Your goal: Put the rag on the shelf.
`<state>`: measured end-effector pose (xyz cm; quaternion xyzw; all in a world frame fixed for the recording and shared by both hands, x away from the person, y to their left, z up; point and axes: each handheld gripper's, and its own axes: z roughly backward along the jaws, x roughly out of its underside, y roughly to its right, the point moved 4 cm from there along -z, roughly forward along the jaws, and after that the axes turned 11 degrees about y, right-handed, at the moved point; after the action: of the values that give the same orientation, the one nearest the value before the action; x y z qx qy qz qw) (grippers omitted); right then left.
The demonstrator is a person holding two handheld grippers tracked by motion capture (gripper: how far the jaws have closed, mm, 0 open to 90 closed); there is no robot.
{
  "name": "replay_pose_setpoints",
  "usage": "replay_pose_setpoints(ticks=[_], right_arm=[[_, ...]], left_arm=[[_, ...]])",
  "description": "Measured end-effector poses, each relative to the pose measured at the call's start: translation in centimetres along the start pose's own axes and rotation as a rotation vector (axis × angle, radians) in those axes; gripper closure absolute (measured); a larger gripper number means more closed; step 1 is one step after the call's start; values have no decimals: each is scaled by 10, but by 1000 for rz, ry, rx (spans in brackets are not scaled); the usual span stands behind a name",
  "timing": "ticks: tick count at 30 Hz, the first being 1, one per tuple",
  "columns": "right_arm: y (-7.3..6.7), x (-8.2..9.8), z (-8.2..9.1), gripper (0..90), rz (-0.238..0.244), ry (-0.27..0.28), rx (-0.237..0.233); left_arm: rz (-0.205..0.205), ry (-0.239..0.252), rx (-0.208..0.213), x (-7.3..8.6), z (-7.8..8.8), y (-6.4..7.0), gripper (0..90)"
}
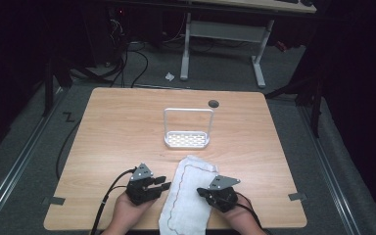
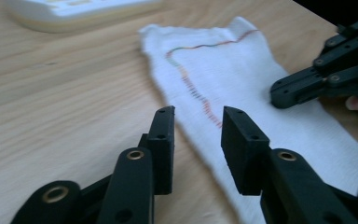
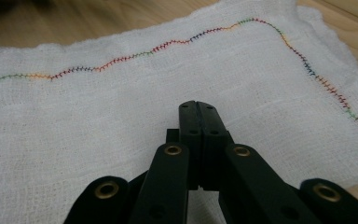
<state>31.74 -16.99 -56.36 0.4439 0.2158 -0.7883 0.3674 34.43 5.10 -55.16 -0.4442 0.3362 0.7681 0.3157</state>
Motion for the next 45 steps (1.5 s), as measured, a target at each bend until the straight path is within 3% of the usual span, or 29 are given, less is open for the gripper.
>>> replay_pose_setpoints(ticks=[2, 3, 5, 11, 22, 24, 26, 28, 31, 34, 35, 36, 39, 40, 41, 45], right_arm=[[-4, -2, -1, 900, 22, -5, -18], [-5, -3, 1, 900, 36, 1, -3], [2, -4, 6, 900, 2, 28, 11], [32, 4, 23, 900, -85, 46, 115], [44, 1, 2, 900, -69, 37, 133], [44, 1, 2, 900, -62, 35, 133], [44, 1, 2, 900, -59, 41, 134], [44, 1, 2, 900, -54, 40, 135], [43, 1, 2, 900, -48, 39, 137], [44, 1, 2, 900, -51, 40, 132], [44, 1, 2, 900, -52, 40, 133], [44, 1, 2, 900, -51, 40, 134], [44, 1, 2, 900, -48, 39, 133], [44, 1, 2, 900, -48, 39, 133], [44, 1, 2, 900, -47, 39, 131], [43, 1, 2, 900, -40, 37, 132]], left_arm=[[-45, -48, -5, 5, -7, 6, 711], [-45, -48, -5, 5, -7, 6, 729], [-79, -92, -10, 10, -15, 10, 752], [-72, -99, 0, 12, -12, 12, 759], [-91, -137, 71, 20, -1, 31, 742], [-99, -112, 47, 16, 0, 27, 711], [-89, -70, -7, 9, 2, 16, 692], [-53, -21, -70, -1, 0, -1, 668], [9, 18, -128, -15, -12, -23, 660], [33, 11, -139, -19, -24, -27, 626], [37, -6, -146, -19, -30, -29, 622], [46, -45, -182, -16, -39, -33, 626], [69, -51, -182, -15, -42, -36, 768], [62, -38, -195, -16, -42, -36, 768], [41, -11, -205, -21, -40, -33, 837], [-7, 29, -218, -32, -41, -29, 853]])
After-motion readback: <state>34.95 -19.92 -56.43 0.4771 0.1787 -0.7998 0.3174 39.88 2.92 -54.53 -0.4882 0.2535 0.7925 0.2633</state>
